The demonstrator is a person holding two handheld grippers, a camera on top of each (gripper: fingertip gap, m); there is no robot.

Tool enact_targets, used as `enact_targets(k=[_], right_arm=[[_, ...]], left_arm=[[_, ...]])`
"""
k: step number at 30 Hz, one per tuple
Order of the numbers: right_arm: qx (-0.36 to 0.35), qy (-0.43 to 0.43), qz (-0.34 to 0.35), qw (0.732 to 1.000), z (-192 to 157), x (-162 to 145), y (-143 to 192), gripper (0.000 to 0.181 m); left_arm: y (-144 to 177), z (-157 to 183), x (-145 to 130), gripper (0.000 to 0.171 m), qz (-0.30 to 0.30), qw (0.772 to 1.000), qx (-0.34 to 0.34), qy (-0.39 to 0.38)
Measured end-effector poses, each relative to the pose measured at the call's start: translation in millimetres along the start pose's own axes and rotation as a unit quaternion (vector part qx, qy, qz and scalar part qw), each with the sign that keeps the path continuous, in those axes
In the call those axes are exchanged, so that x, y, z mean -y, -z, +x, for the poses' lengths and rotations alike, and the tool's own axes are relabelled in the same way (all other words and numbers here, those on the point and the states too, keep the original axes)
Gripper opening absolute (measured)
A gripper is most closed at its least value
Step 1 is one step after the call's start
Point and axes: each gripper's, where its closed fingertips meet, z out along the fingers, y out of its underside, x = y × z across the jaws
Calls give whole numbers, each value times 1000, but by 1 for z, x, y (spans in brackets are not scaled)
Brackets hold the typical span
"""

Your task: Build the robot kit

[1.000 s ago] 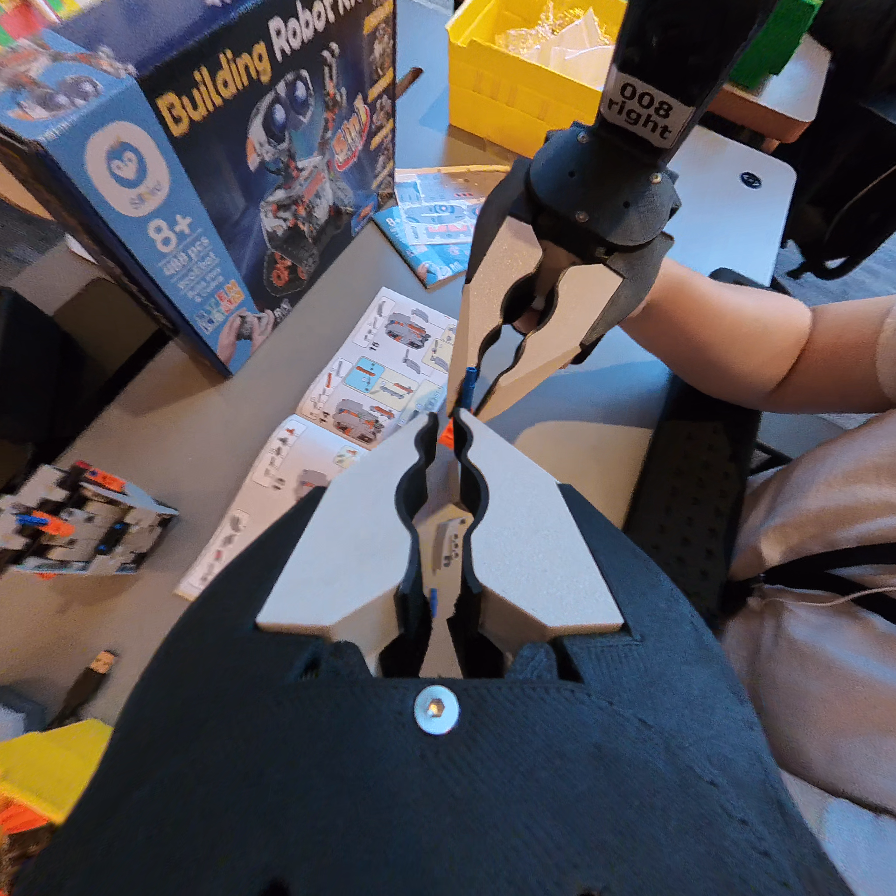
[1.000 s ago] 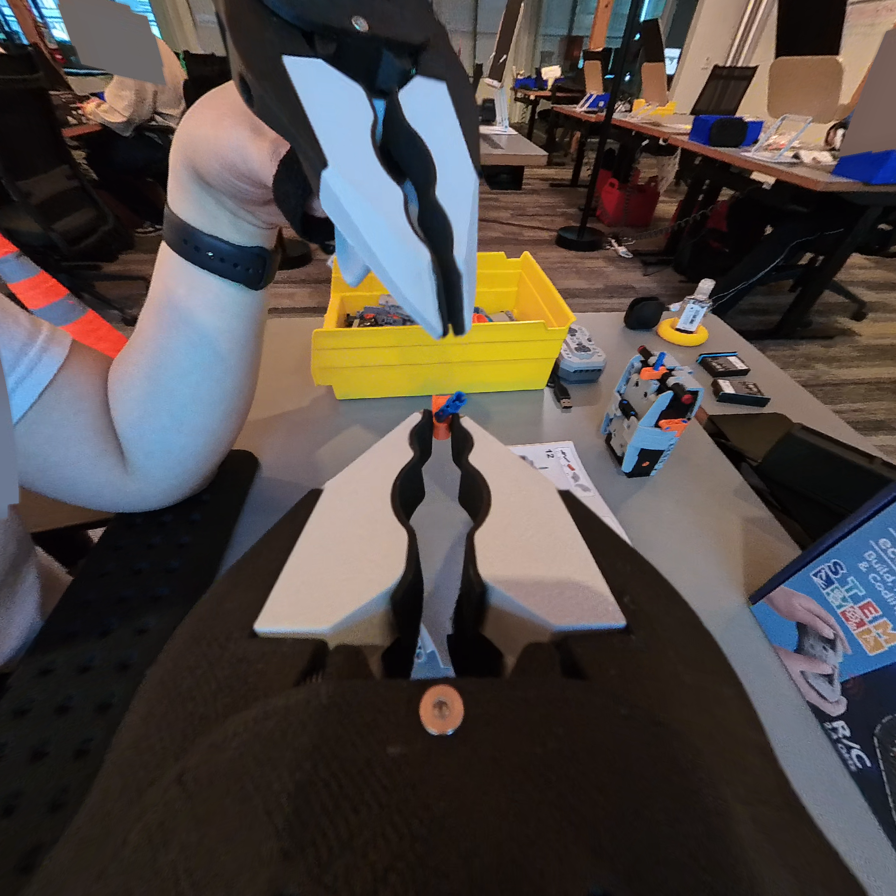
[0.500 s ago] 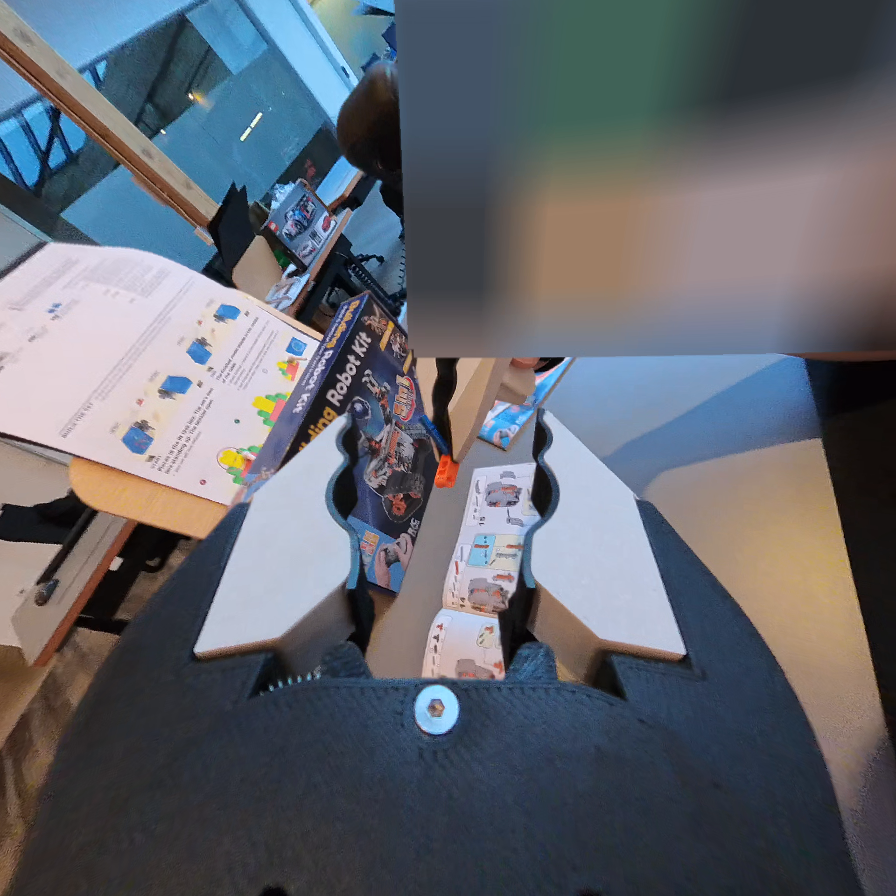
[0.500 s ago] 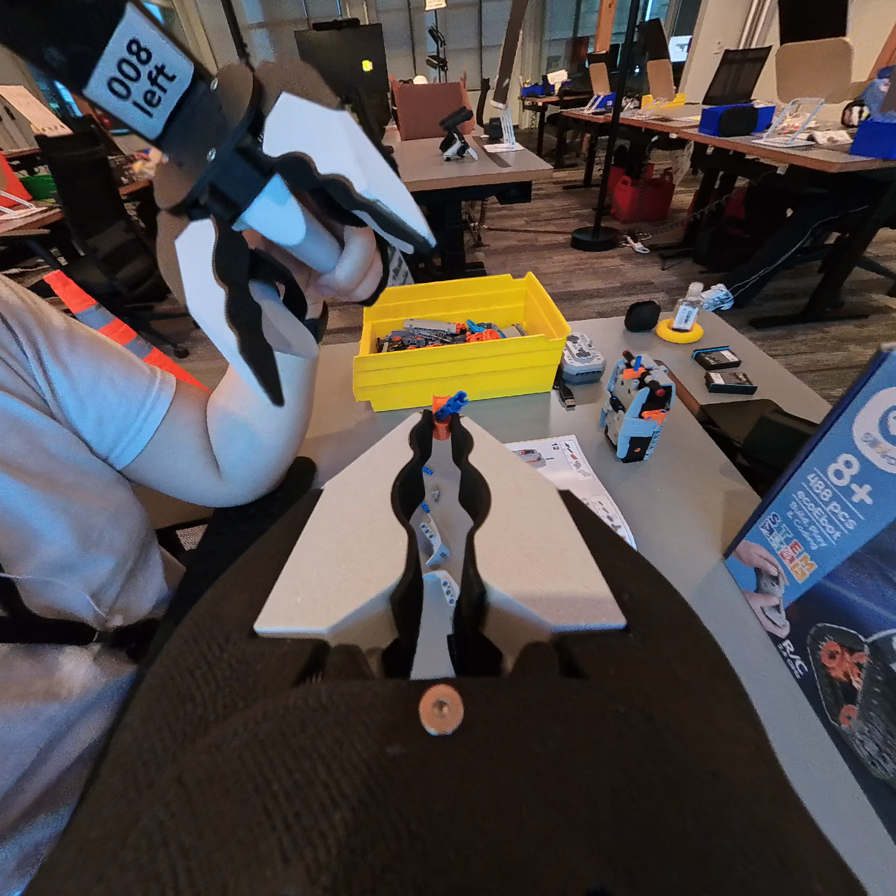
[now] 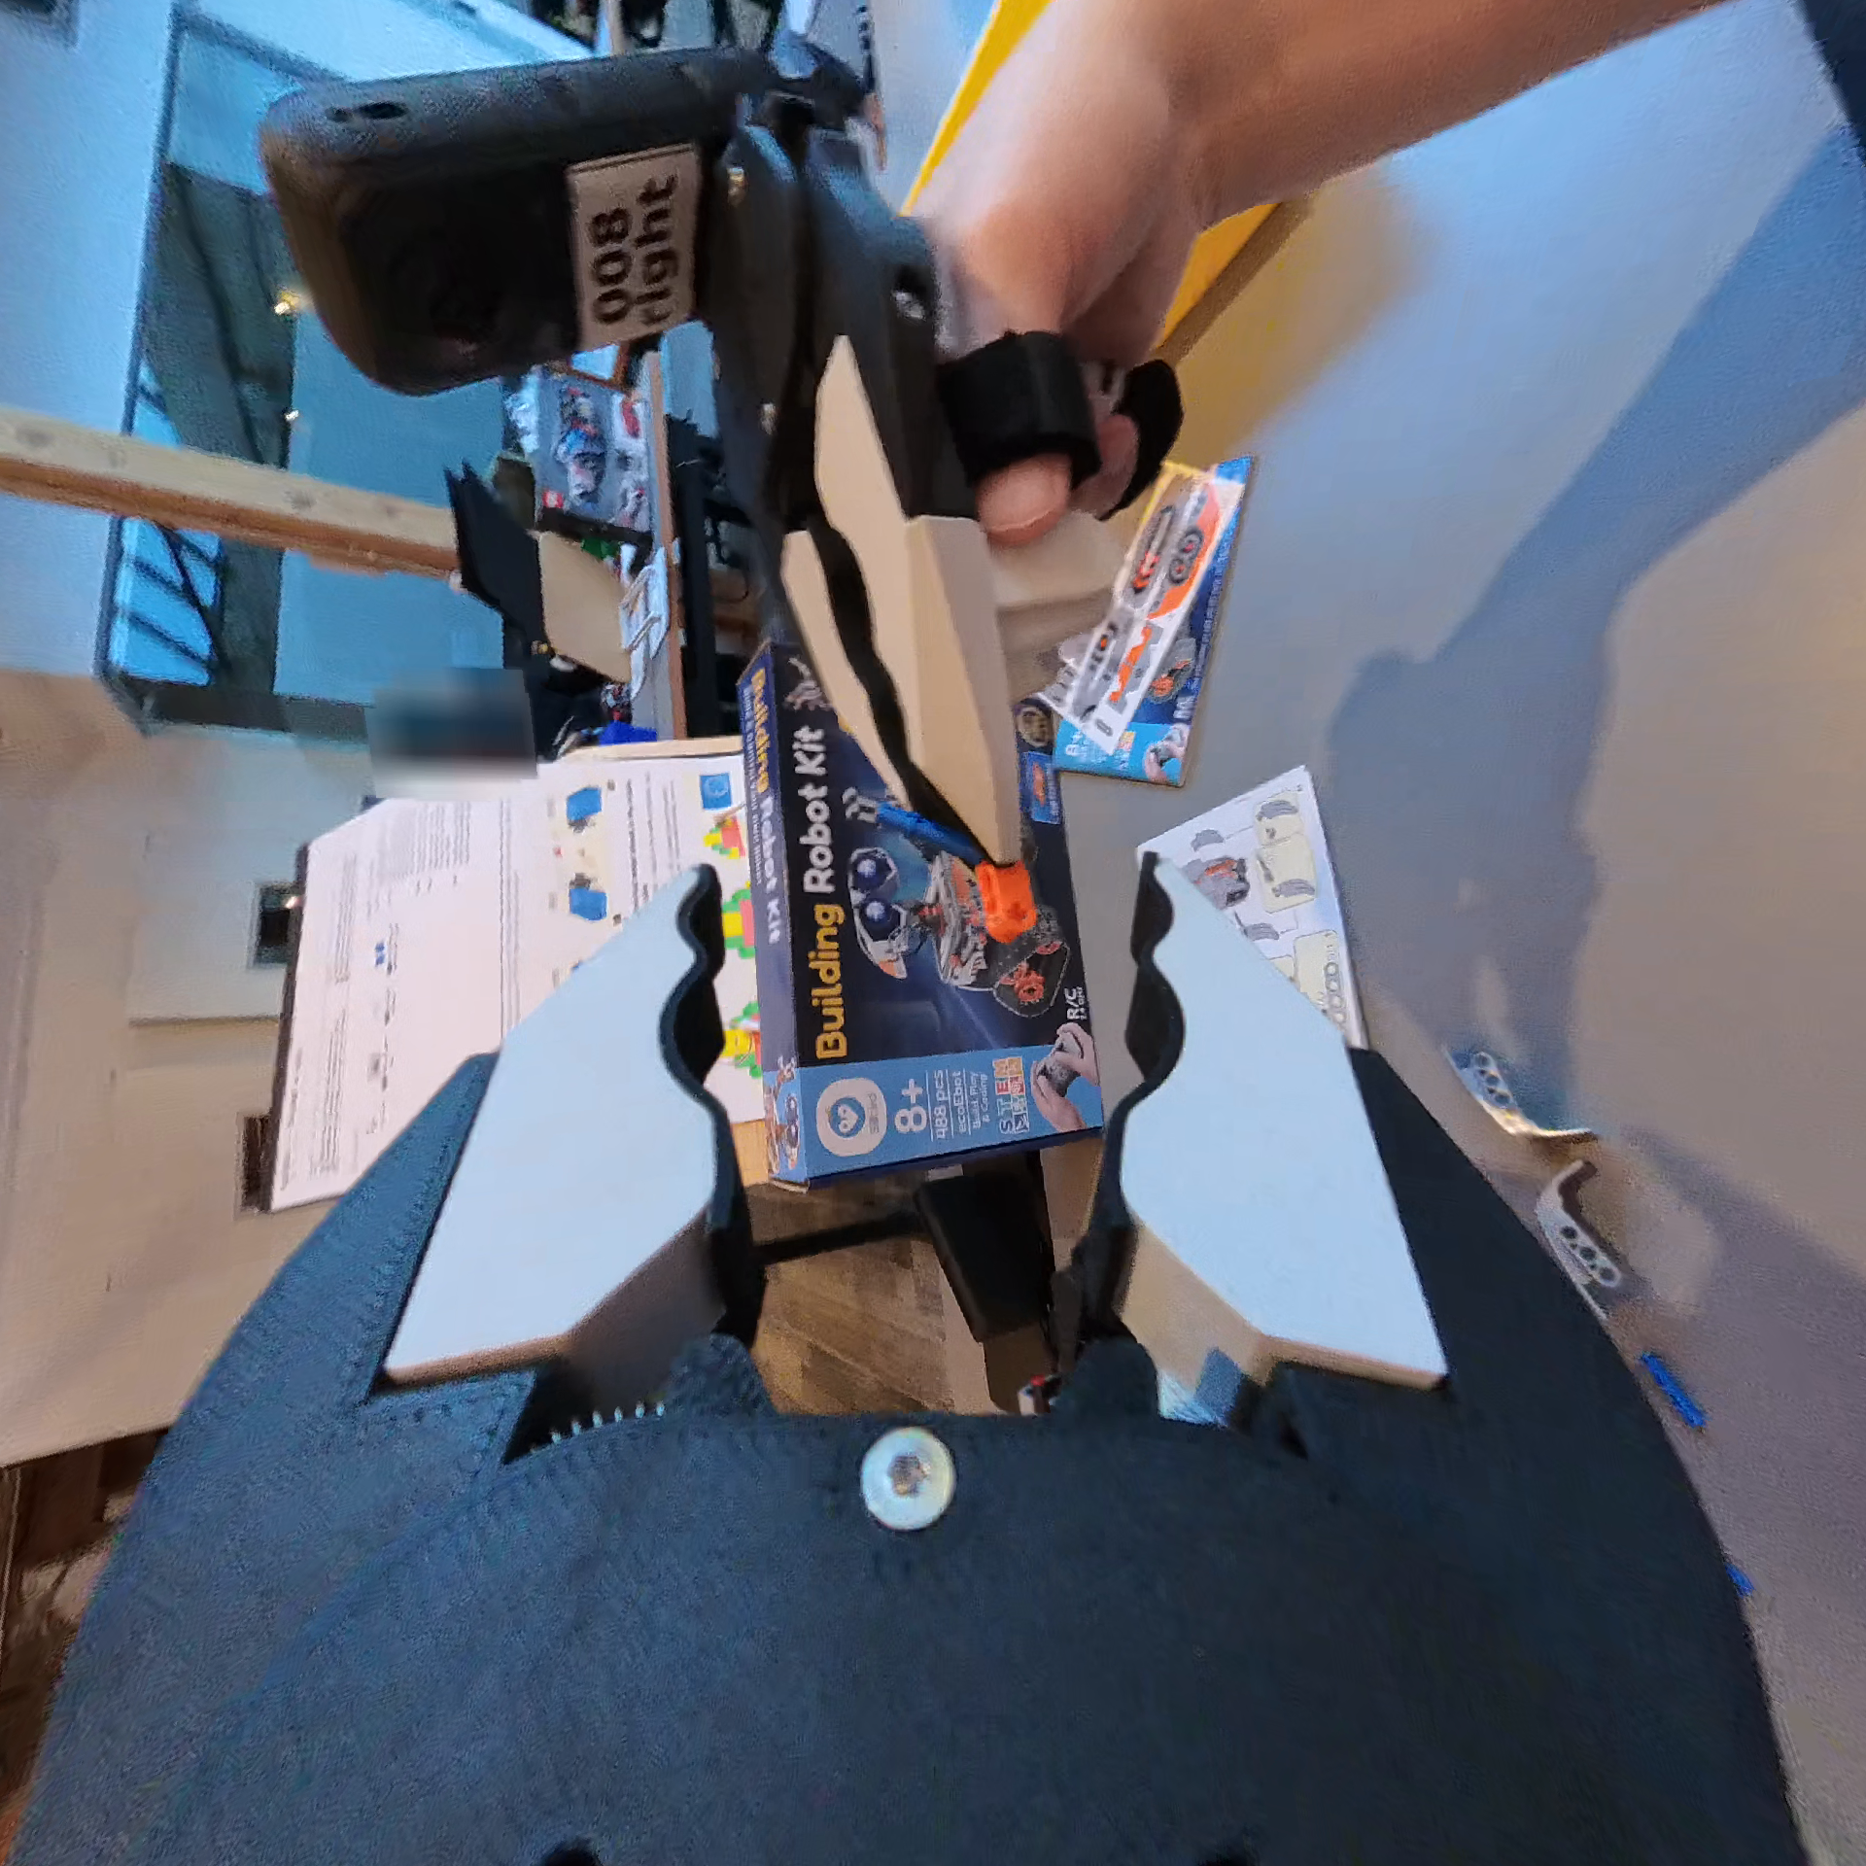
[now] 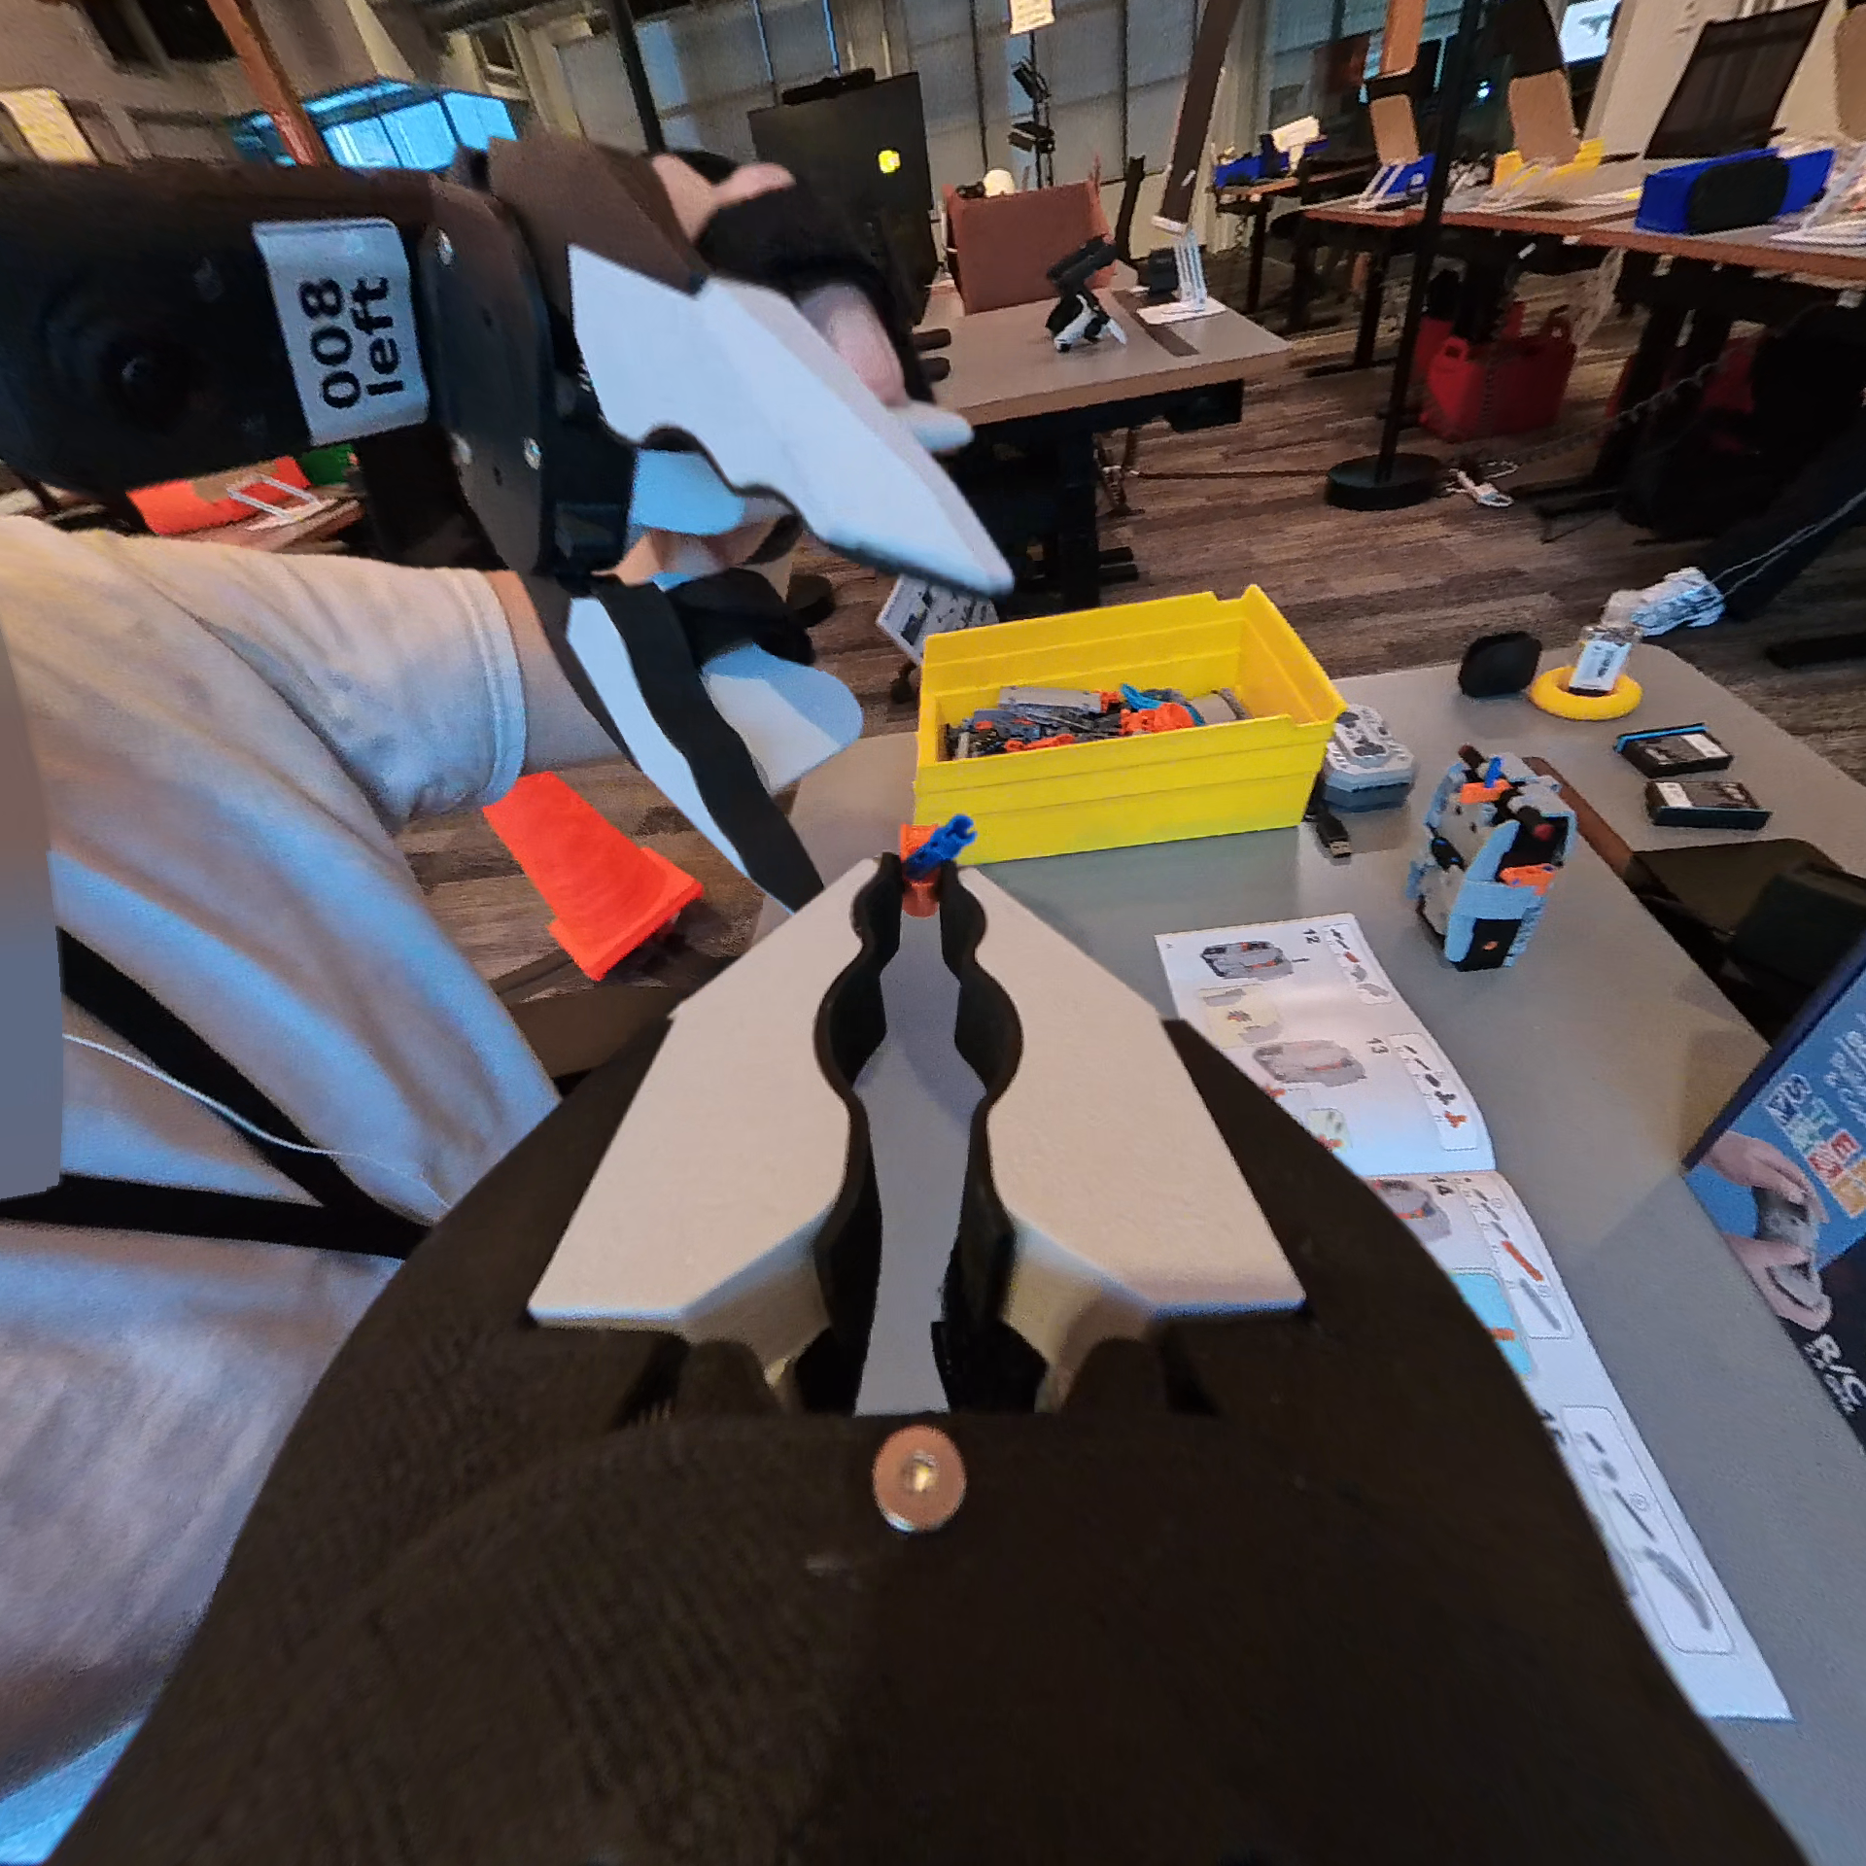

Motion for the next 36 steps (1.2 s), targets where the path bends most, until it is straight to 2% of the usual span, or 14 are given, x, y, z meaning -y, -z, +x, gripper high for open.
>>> enact_targets(k=[5,7,11,18,24,28,36], right_arm=[[28,0,13,1000,-24,16,11,6],[42,0,13,999,-35,20,15,6],[79,1,21,997,-58,29,24,6],[150,4,23,988,-94,35,31,6],[178,7,10,984,-105,32,32,6],[186,4,7,983,-105,30,30,5],[192,-3,8,981,-103,29,29,6]], left_arm=[[2,-1,14,76,17,999,-14,-31],[6,2,26,70,46,998,-29,-26],[17,5,51,71,109,992,-59,15],[37,3,84,67,185,980,-64,31],[46,4,96,67,208,974,-85,39],[44,10,97,55,209,972,-103,36],[42,11,96,54,209,973,-93,29]])
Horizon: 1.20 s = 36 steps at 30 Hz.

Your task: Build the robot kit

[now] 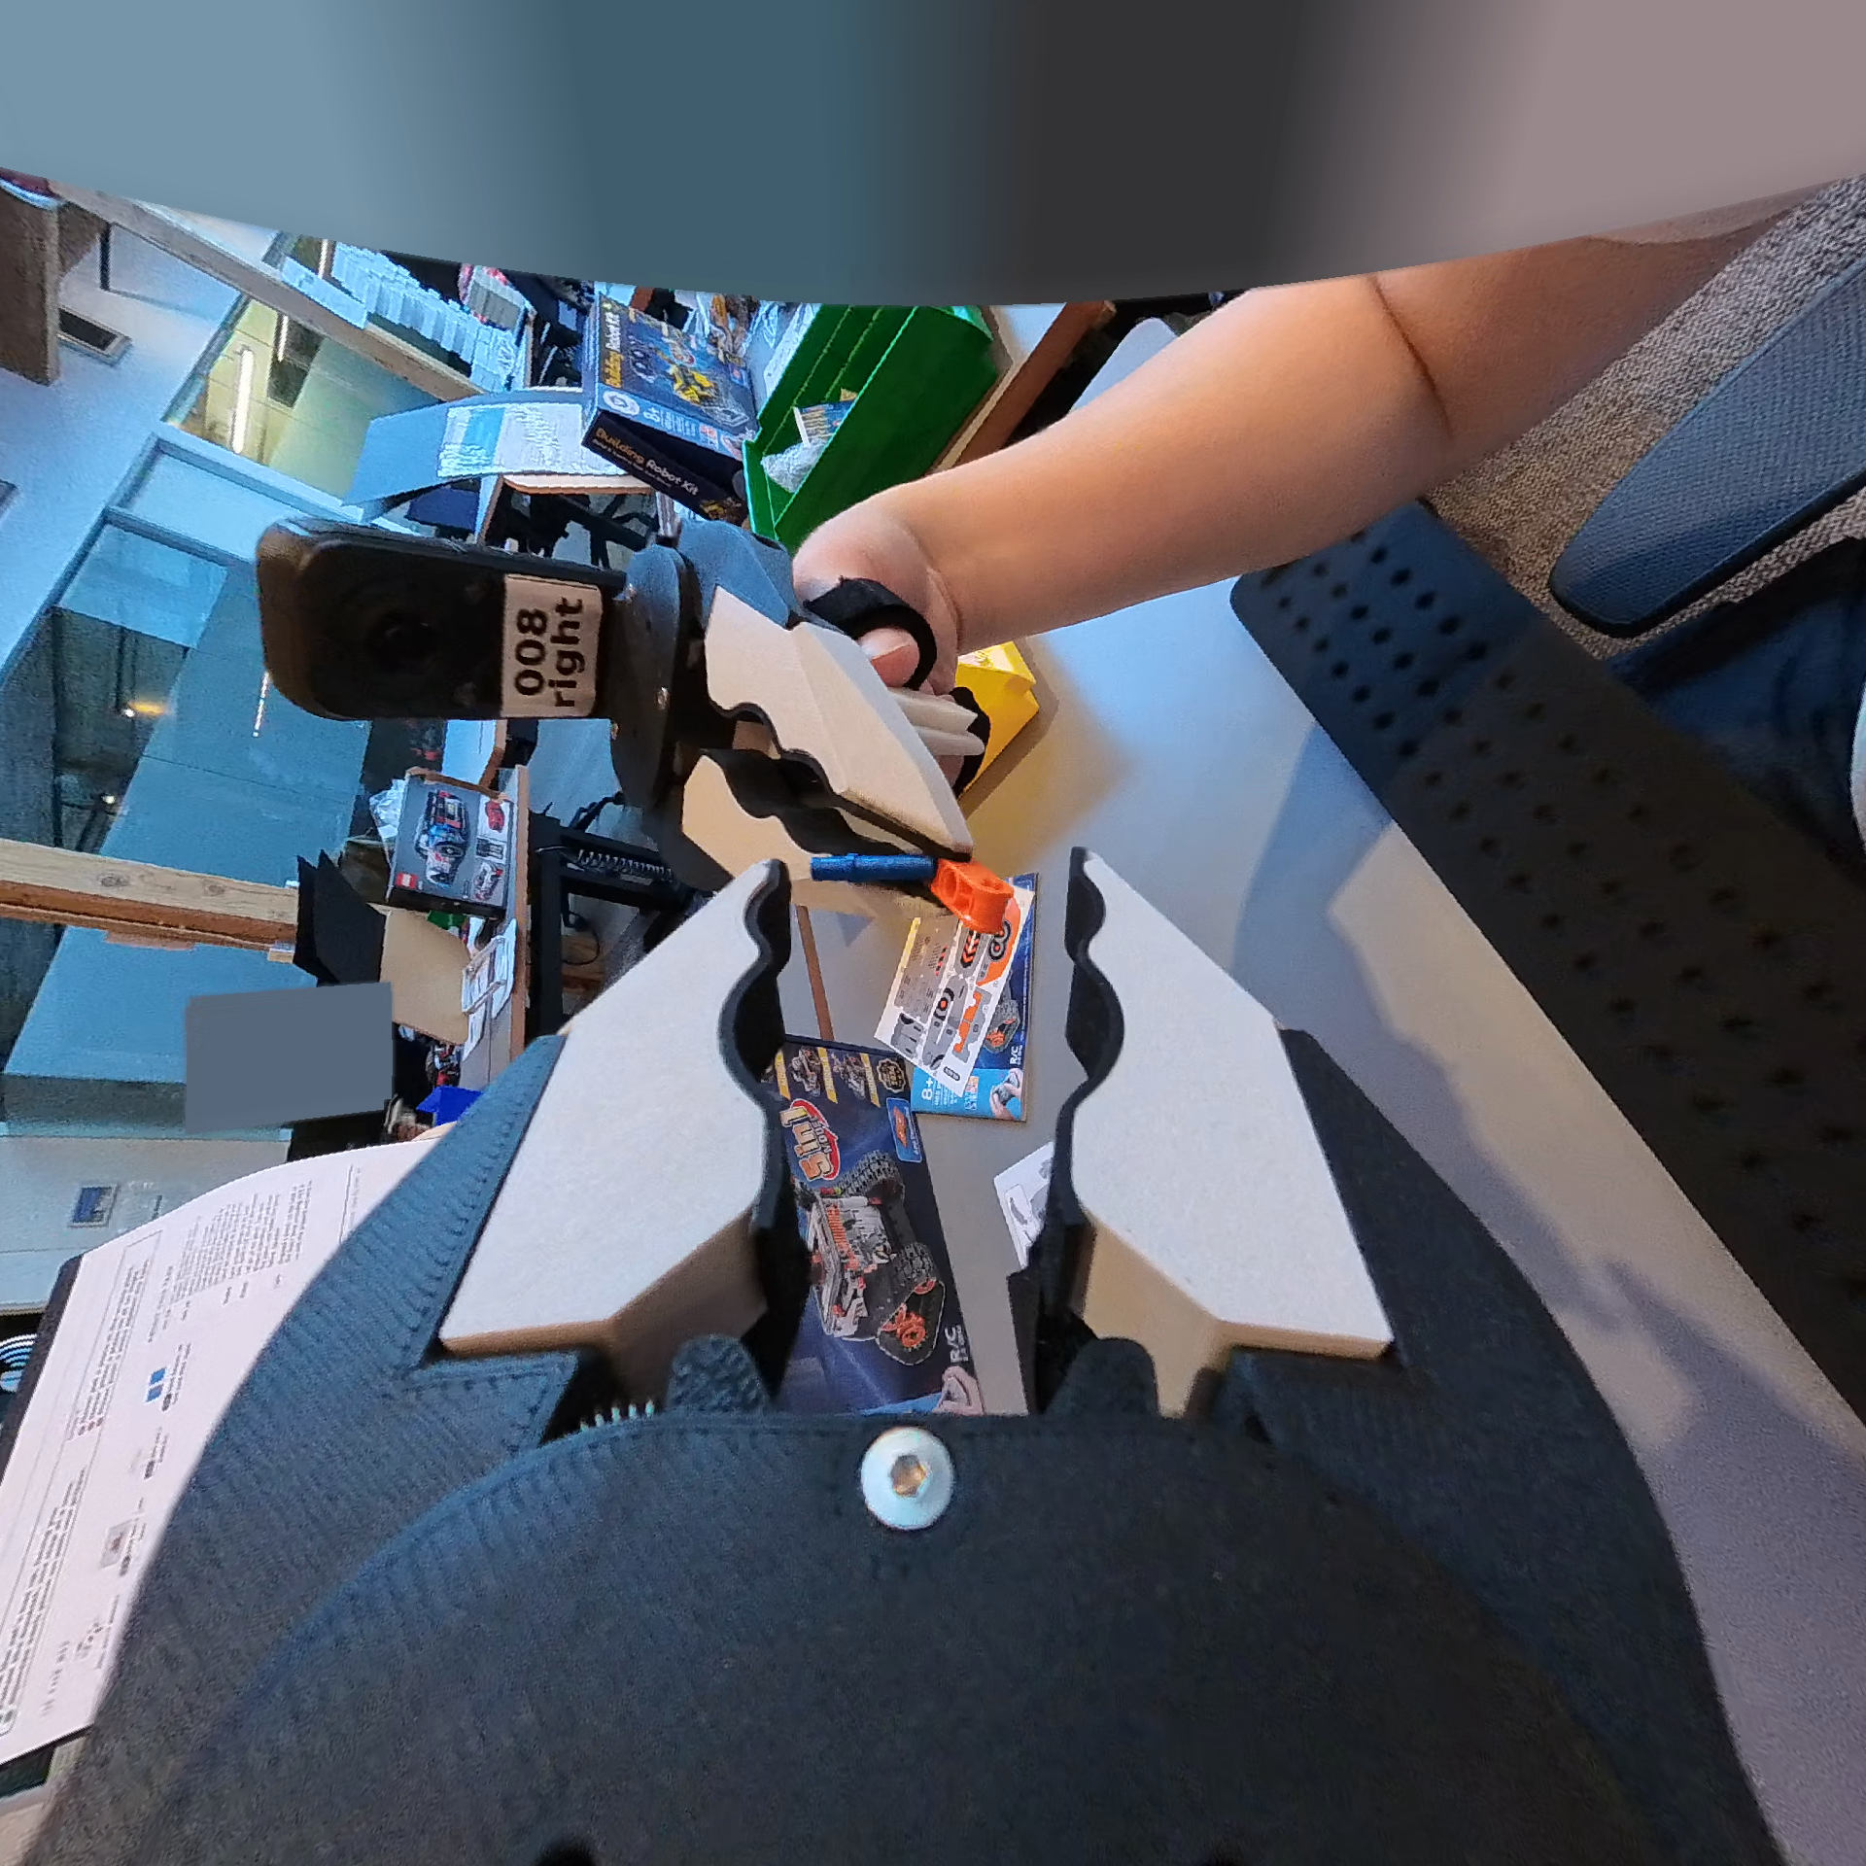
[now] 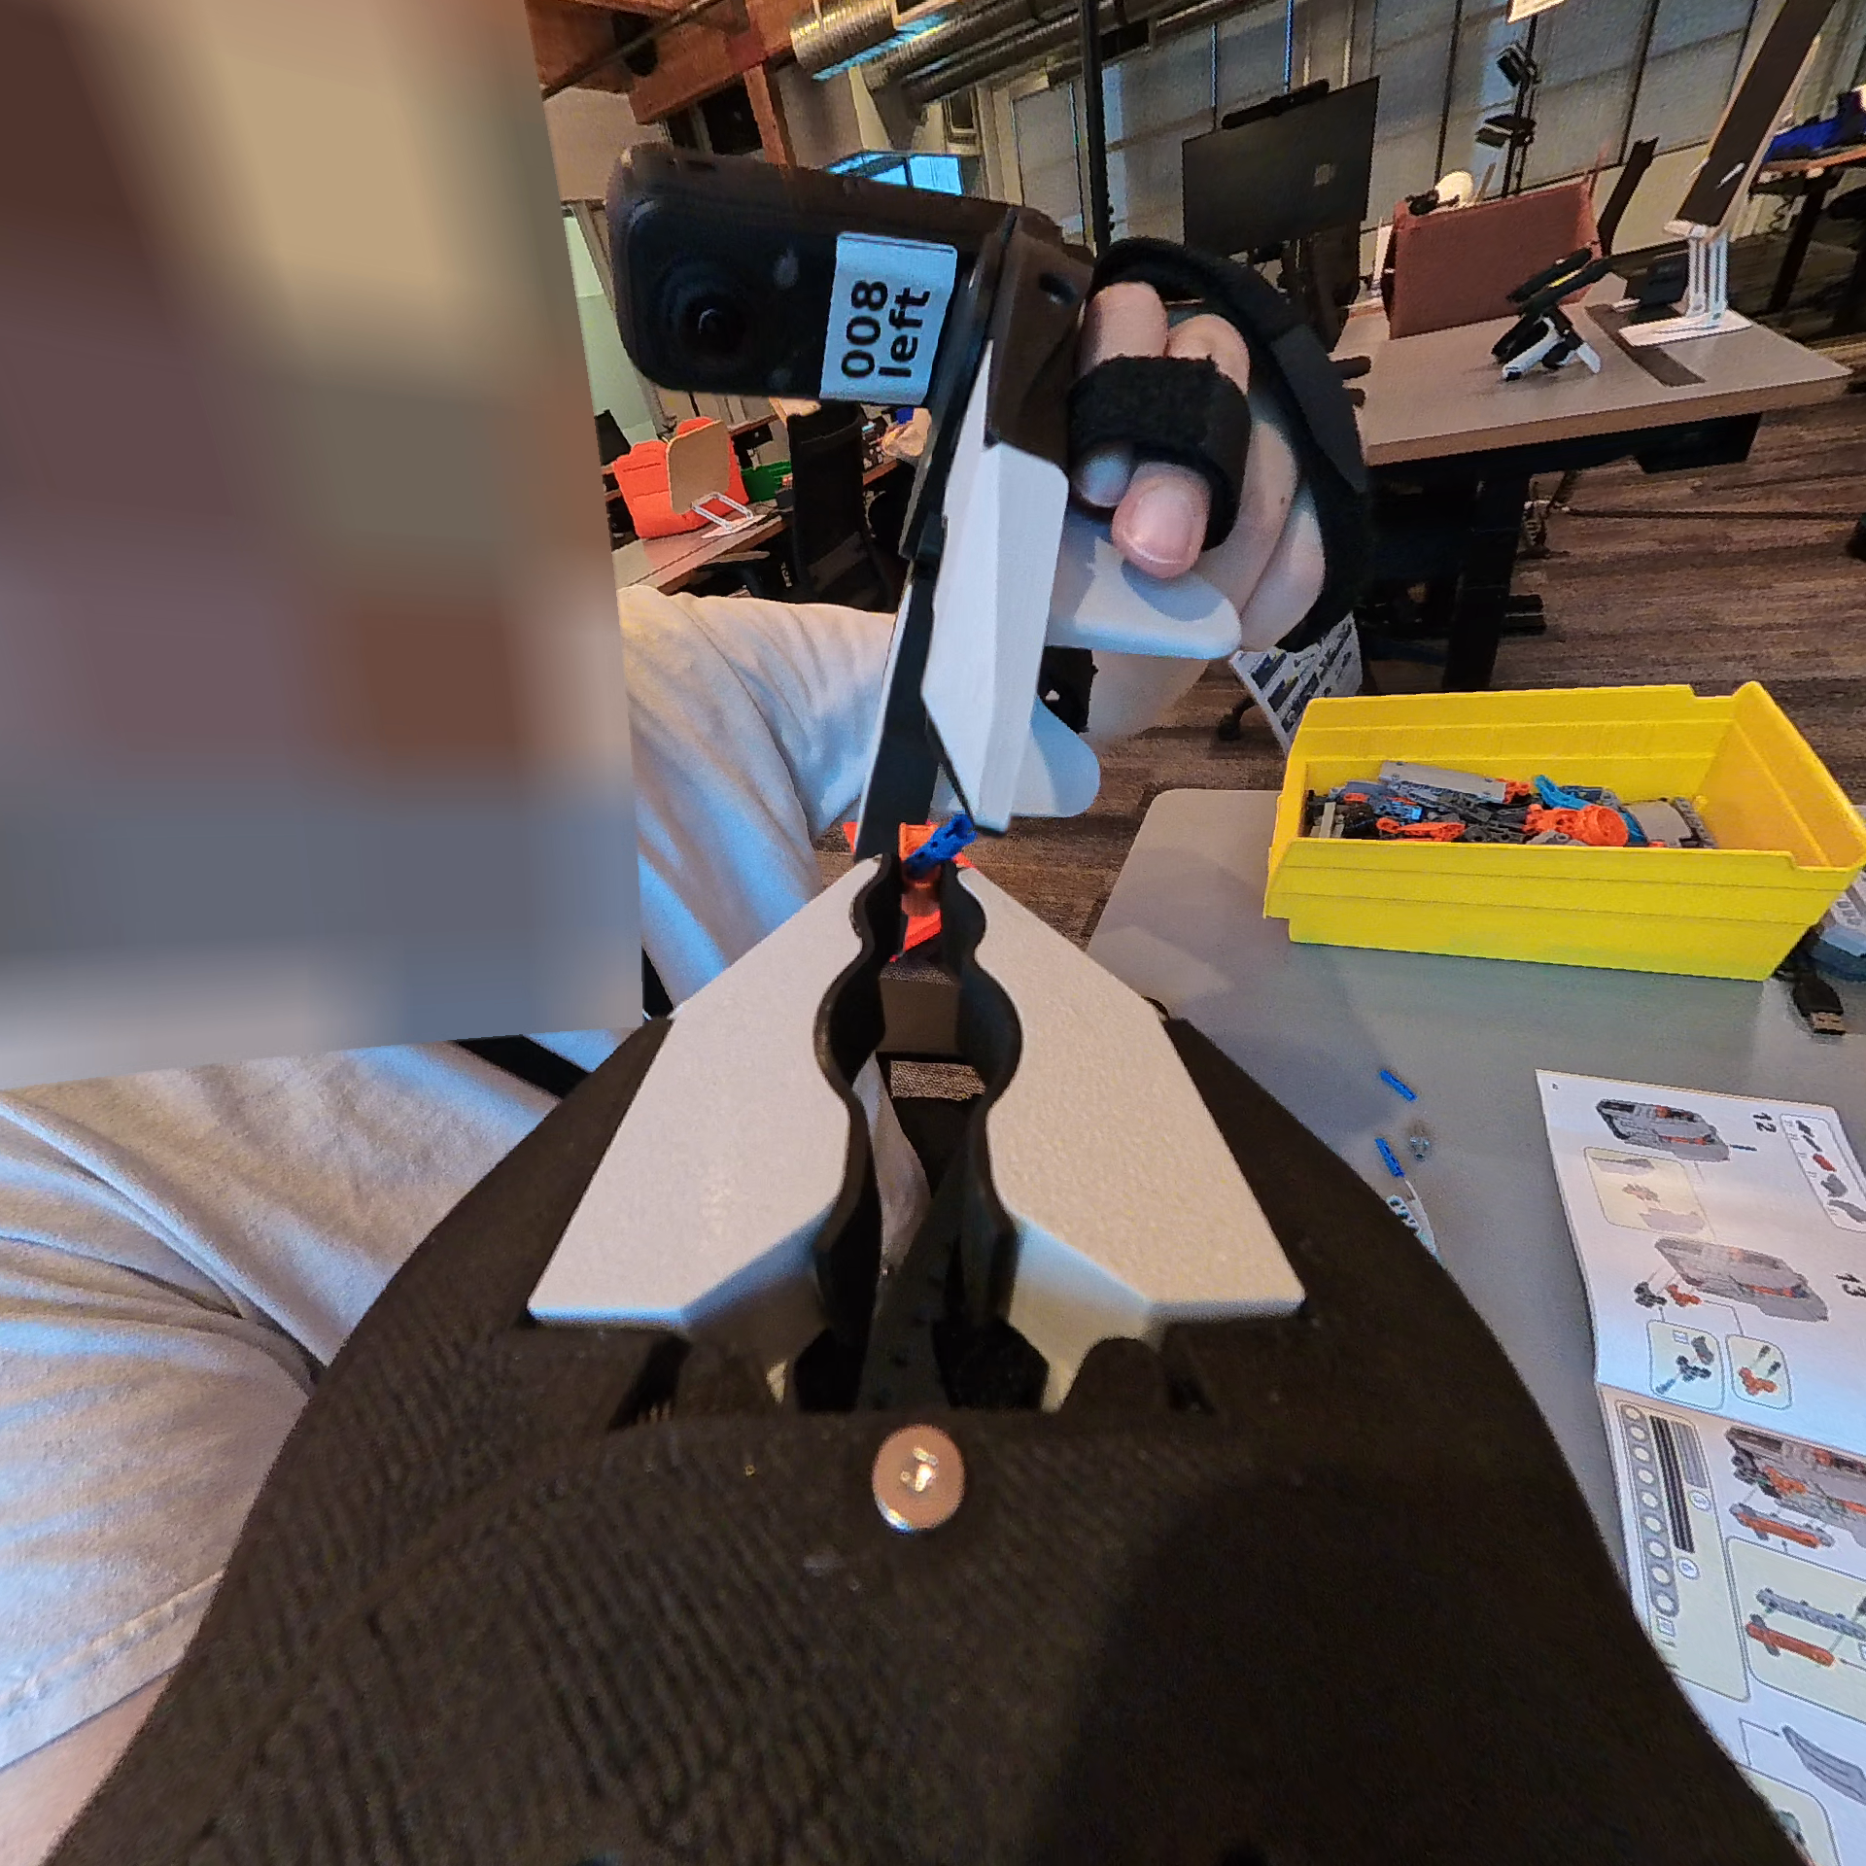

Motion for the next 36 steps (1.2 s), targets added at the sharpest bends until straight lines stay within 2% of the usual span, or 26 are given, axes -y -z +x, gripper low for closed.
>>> enact_targets(k=[11,15,22,32,36], right_arm=[[6,-5,-1,1000,4,-3,-3,6],[6,-6,2,1000,5,-4,-3,6],[7,1,-2,1000,4,-5,-4,6],[7,2,-3,1000,4,-5,-5,6],[8,3,-3,1000,3,-5,-5,6]], left_arm=[[-2,1,-3,39,-5,1000,1,-2],[-3,1,-5,39,-10,1000,5,-5],[0,-2,-7,48,-14,1000,13,1],[1,2,-6,41,-8,1000,5,6],[1,1,-6,43,-8,1000,11,6]])
